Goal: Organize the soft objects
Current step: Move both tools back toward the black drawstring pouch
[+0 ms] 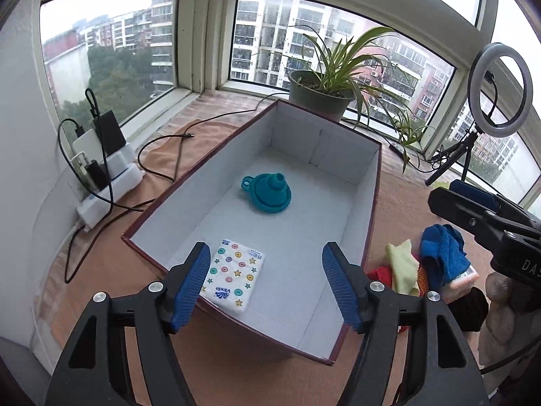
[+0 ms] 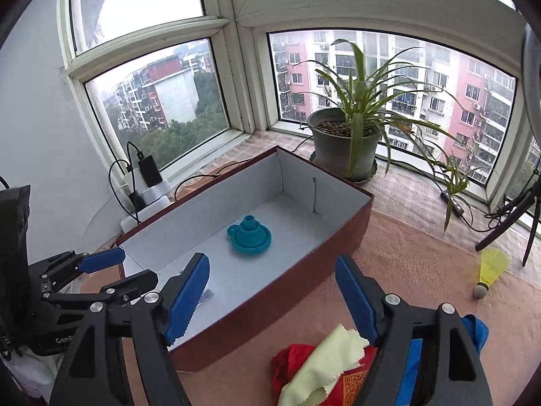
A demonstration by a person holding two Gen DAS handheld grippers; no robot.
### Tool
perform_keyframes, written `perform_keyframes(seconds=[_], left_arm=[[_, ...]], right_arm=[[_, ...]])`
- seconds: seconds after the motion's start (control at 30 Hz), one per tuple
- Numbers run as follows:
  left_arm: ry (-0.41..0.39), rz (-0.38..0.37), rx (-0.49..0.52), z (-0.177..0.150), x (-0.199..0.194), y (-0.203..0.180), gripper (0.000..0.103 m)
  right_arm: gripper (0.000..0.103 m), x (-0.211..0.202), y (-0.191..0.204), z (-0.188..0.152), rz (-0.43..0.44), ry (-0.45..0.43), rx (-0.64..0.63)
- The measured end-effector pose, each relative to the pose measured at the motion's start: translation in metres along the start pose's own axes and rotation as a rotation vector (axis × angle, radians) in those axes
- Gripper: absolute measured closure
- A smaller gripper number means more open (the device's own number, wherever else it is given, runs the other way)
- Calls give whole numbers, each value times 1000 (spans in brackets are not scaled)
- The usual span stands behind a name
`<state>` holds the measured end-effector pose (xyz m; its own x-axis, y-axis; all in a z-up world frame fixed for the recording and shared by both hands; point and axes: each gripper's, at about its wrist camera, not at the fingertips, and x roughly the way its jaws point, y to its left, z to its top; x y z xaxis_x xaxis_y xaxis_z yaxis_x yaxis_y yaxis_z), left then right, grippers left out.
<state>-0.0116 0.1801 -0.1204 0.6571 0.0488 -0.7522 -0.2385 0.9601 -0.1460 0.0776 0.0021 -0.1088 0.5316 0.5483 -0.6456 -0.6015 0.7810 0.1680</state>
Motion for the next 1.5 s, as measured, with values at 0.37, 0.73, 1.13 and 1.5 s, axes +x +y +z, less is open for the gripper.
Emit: perform_keyframes(seconds=[0.37,0.73,1.13,1.5], left_arm=[[40,-70,-7,-33,-12,-56,34],[139,-229,61,-69,5,-142,34],[285,-292,80,-109,47,-209,34],[346,-291,-22,-118,68,-213,34]], right_arm=[[30,-86,-101,-58,-85,-2,120],[30,-125,-198,-126,-147,69,305],[30,-101,-255,-177,-55,220,411],[30,-74,-268,-181,66,319,394]])
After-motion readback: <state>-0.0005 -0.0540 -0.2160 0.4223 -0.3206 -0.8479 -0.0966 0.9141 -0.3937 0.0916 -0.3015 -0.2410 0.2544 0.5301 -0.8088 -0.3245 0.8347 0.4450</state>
